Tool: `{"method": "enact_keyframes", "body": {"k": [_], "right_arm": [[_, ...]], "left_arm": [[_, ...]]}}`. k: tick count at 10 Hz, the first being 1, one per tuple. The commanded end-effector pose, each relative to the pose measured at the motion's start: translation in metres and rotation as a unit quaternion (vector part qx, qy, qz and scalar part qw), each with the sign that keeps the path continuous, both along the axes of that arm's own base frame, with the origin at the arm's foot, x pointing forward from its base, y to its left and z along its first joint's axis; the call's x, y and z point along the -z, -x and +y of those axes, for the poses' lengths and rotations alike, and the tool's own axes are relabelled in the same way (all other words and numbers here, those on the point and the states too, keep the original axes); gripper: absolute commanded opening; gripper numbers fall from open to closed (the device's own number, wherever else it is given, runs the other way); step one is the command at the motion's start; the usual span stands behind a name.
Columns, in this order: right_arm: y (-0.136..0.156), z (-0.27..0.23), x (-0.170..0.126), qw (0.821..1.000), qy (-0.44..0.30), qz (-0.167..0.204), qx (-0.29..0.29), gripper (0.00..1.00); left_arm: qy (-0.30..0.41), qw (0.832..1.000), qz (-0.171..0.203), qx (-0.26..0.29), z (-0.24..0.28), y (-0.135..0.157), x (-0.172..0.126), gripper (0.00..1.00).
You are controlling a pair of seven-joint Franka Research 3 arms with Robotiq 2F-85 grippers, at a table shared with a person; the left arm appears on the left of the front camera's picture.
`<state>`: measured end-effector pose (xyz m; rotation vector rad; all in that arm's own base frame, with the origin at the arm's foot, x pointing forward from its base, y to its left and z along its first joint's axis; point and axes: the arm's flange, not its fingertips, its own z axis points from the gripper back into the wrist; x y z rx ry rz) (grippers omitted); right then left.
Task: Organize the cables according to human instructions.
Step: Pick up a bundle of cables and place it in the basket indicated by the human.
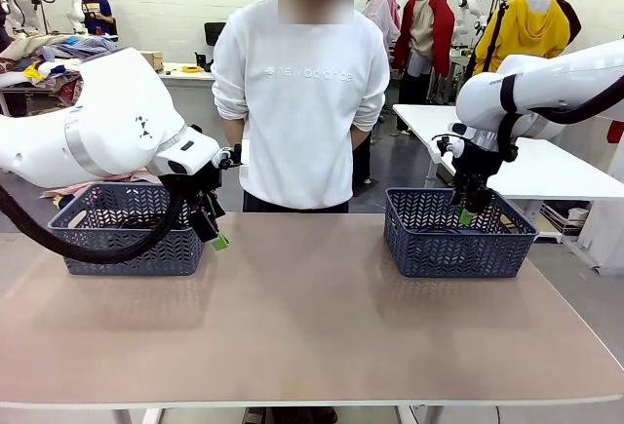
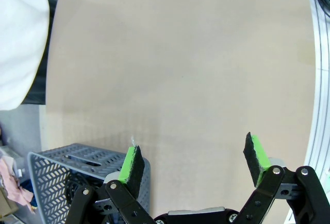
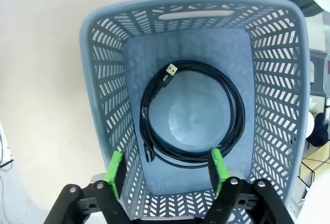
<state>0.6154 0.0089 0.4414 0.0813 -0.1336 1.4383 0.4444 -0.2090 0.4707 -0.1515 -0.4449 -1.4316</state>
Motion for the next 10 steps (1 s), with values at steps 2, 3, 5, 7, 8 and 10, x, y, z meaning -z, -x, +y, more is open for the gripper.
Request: {"method": "enact_keyframes", "body": {"k": [2, 3, 5, 7, 8, 10], "right_arm": [[0.0000, 0.0012, -0.0061, 1.000, -0.007, 0.008, -0.003, 1.00], [-0.0013, 0.0020, -0.0060, 1.000, -0.005, 0.011, -0.003, 1.00], [-0.0030, 0.0021, -0.0069, 1.000, 0.003, 0.004, 0.013, 1.00], [0.0005, 0.0013, -0.0023, 1.000, -0.001, 0.007, 0.000, 1.00], [0.0005, 0.0013, -0.0023, 1.000, -0.001, 0.007, 0.000, 1.00], [0.0005, 0.0013, -0.0023, 1.000, -0.001, 0.007, 0.000, 1.00]], "left_arm": [[-0.003, 1.000, -0.002, 0.001, 0.0021, 0.0004, -0.0001, 1.00], [-0.003, 1.000, -0.002, 0.001, 0.0021, 0.0004, -0.0001, 1.00], [-0.003, 1.000, -0.002, 0.001, 0.0021, 0.0004, -0.0001, 1.00], [-0.003, 1.000, -0.002, 0.001, 0.0021, 0.0004, -0.0001, 1.00], [-0.003, 1.000, -0.002, 0.001, 0.0021, 0.0004, -0.0001, 1.00], [-0.003, 1.000, -0.002, 0.001, 0.0021, 0.0004, -0.0001, 1.00]]}}
